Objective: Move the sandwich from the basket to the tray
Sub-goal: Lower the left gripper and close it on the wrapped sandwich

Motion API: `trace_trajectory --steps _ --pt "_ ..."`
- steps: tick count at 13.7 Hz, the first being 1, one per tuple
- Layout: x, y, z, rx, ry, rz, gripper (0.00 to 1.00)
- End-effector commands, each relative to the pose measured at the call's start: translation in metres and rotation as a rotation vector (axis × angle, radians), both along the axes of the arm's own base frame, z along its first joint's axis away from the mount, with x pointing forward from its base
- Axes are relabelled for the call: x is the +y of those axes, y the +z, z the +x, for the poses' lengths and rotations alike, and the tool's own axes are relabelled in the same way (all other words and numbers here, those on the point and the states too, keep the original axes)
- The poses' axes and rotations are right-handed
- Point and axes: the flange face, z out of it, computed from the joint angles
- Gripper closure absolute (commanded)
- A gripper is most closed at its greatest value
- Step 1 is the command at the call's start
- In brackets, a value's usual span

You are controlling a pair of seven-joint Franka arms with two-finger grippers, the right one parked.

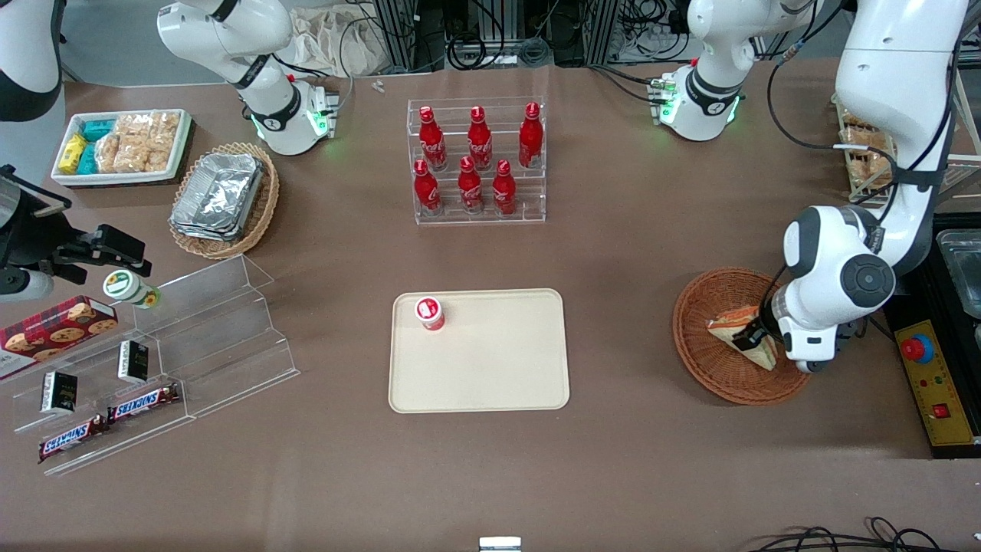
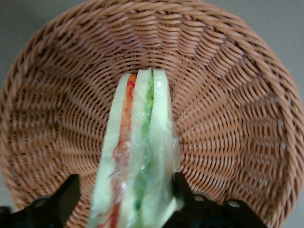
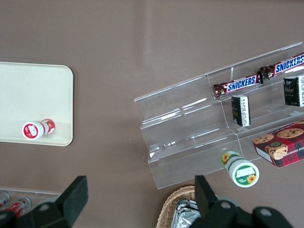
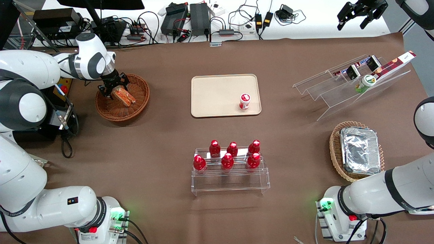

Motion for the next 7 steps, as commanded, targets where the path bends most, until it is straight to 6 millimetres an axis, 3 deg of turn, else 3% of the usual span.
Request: trace_trajectory --steps 1,3,5,7 --pt "-0.012 -0.010 0.017 -0.056 0.160 -0.005 0.70" --pt "-0.013 -0.002 0.030 -0.086 0.247 -0.011 1.00" --pt "-0.015 0.020 0.039 -0.118 0.278 -0.015 1.00" --pt "-0.019 0.068 0.045 -0.111 0.270 0.003 1.00"
